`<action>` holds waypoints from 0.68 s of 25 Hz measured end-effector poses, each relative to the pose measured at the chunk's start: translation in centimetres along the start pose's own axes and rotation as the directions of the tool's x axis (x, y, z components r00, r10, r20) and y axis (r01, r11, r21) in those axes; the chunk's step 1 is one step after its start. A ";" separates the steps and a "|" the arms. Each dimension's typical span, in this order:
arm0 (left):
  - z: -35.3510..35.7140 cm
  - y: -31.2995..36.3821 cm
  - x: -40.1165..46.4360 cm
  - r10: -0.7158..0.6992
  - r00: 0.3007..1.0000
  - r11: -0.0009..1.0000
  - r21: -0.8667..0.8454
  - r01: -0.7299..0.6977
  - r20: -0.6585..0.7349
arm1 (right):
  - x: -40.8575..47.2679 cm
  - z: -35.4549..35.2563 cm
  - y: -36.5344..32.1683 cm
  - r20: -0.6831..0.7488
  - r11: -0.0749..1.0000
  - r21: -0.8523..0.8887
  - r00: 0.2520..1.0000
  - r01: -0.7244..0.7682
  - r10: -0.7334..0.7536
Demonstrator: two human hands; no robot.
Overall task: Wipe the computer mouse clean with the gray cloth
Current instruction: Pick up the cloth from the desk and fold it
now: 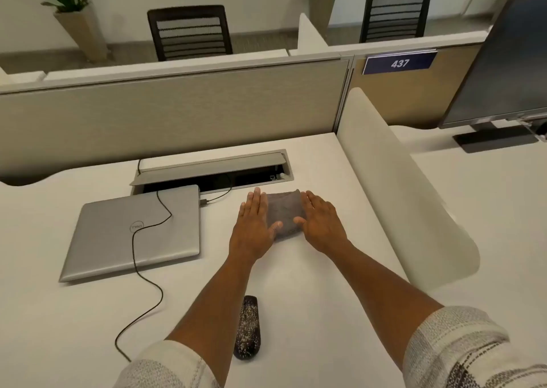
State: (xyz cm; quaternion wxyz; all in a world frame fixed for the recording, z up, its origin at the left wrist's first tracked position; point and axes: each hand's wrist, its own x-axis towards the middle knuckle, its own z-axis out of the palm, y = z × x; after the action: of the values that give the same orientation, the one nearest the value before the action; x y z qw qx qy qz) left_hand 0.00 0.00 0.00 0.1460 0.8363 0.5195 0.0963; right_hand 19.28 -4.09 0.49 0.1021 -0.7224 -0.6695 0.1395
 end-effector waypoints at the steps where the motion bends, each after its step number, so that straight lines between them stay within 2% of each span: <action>1: 0.3 0.0 0.2 0.006 1.000 1.000 0.014 -0.006 -0.011 | 0.2 0.3 0.1 -0.001 1.000 -0.007 1.000 -0.007 0.007; 11: 2.8 -1.0 1.3 0.030 0.997 1.000 0.001 -0.030 0.068 | 1.3 2.8 1.3 -0.015 1.000 -0.011 1.000 -0.021 0.021; 14: 3.0 -1.3 1.2 0.059 0.995 0.996 0.055 -0.064 0.084 | 1.4 3.0 1.0 -0.030 0.999 -0.008 0.999 -0.041 0.040; 17: 3.0 -1.3 1.0 0.081 0.989 0.983 0.156 -0.101 0.127 | 1.8 2.8 0.2 -0.014 0.982 0.148 0.993 -0.118 0.121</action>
State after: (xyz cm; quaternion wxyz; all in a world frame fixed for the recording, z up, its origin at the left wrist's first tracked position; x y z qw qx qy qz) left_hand 0.32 1.00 -3.25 0.1039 0.8727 0.4771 0.0098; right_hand 18.64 -2.42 -2.37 0.1543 -0.7534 -0.6115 0.1862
